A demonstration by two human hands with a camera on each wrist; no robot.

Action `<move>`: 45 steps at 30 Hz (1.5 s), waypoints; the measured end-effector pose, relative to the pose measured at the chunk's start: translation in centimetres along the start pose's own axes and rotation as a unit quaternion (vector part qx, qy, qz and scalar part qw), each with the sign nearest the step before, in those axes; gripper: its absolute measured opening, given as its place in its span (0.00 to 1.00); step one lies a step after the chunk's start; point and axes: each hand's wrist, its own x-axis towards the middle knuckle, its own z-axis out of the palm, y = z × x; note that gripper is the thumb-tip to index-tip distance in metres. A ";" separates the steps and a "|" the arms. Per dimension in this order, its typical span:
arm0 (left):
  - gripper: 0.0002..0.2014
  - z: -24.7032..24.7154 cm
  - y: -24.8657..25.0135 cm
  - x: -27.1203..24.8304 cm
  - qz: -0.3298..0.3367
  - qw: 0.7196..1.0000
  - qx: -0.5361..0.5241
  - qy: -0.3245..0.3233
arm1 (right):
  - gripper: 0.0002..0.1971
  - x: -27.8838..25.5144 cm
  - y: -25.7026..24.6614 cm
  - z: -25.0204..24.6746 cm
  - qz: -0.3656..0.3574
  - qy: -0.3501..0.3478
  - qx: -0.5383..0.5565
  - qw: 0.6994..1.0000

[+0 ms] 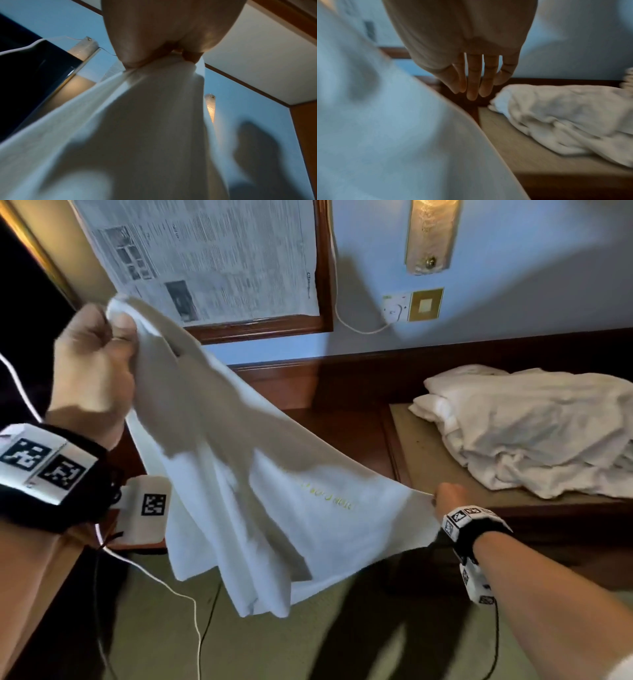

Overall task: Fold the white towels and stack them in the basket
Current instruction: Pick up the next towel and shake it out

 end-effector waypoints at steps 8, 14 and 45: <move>0.16 3.5 -0.9 -2.0 0.079 0.981 0.025 -0.175 | 0.06 -9.8 -15.3 -8.8 -0.350 0.179 0.312 0.865; 0.13 4.2 -1.1 -2.9 0.107 0.947 -0.002 -0.304 | 0.10 -16.1 -22.7 -13.4 -0.438 0.142 0.499 0.734; 0.21 -5.9 -5.0 4.8 0.095 0.973 0.038 -0.205 | 0.05 -12.5 -6.9 7.7 0.091 -0.080 0.141 0.983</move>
